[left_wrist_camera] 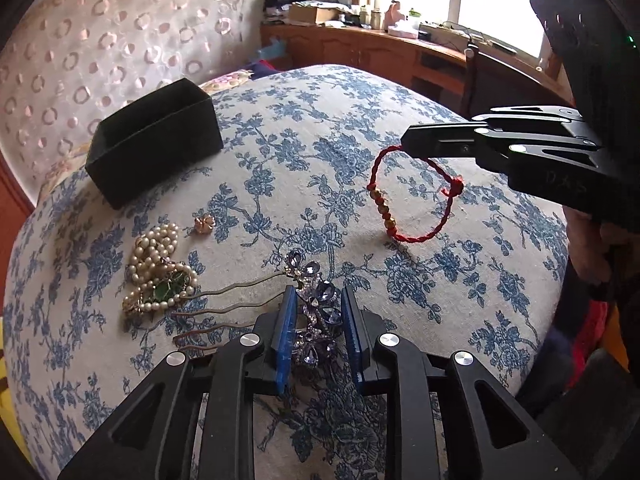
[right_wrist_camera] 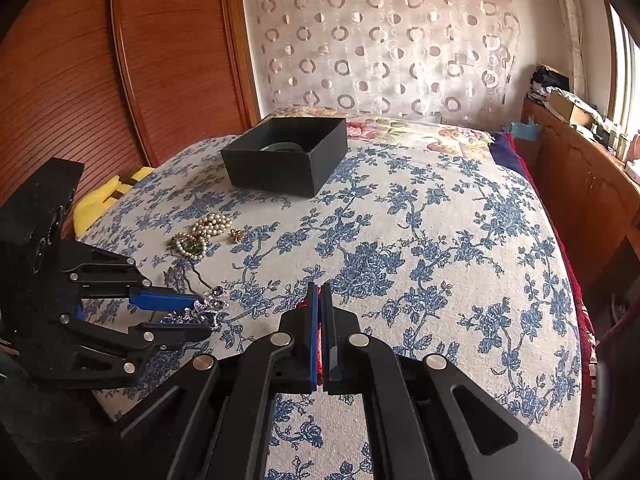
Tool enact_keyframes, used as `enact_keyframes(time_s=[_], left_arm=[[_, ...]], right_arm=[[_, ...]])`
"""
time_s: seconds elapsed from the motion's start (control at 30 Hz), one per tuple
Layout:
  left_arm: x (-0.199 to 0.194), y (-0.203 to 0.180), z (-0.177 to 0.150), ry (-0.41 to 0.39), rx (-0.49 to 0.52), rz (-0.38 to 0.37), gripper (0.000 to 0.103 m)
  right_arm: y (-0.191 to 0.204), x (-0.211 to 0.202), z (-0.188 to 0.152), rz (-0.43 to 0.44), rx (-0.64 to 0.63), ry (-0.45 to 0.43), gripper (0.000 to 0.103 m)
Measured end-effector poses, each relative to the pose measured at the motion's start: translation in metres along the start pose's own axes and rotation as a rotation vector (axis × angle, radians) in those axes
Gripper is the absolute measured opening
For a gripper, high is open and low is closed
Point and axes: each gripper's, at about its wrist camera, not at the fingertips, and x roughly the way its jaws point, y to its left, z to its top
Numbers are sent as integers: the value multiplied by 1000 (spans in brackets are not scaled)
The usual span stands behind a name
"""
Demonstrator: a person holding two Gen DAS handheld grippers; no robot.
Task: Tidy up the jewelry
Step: 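Carry the hair comb and red bracelet toward the black box with both tools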
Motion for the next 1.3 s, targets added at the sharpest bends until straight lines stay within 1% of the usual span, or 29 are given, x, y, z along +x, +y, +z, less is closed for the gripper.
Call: enact_keyframes(time_s=[0.17,0.23,0.4,0.6,0.83,1.0,1.3], left_arm=[[-3,3,-3,-19,-25,-8,20],[-7,6,-4,-34,-42,-22,20],[-16,15,0,-74,-74,-25,20],[-25,37,11,-118,-108,17,20],[-31,68,29,-160,-146,64,20],[-34,88,45,-189,-158,91,20],[-36,118,73,-224,-194,106,20]], right_arm=[[0,2,0,2,0,3,2],[0,2,0,3,0,1,2],[1,6,5,10,-8,-3,2],[6,9,22,17,-33,-25,2],[14,14,55,22,-74,-66,2],[16,20,87,39,-97,-101,2],[24,43,142,90,-128,-142,2]])
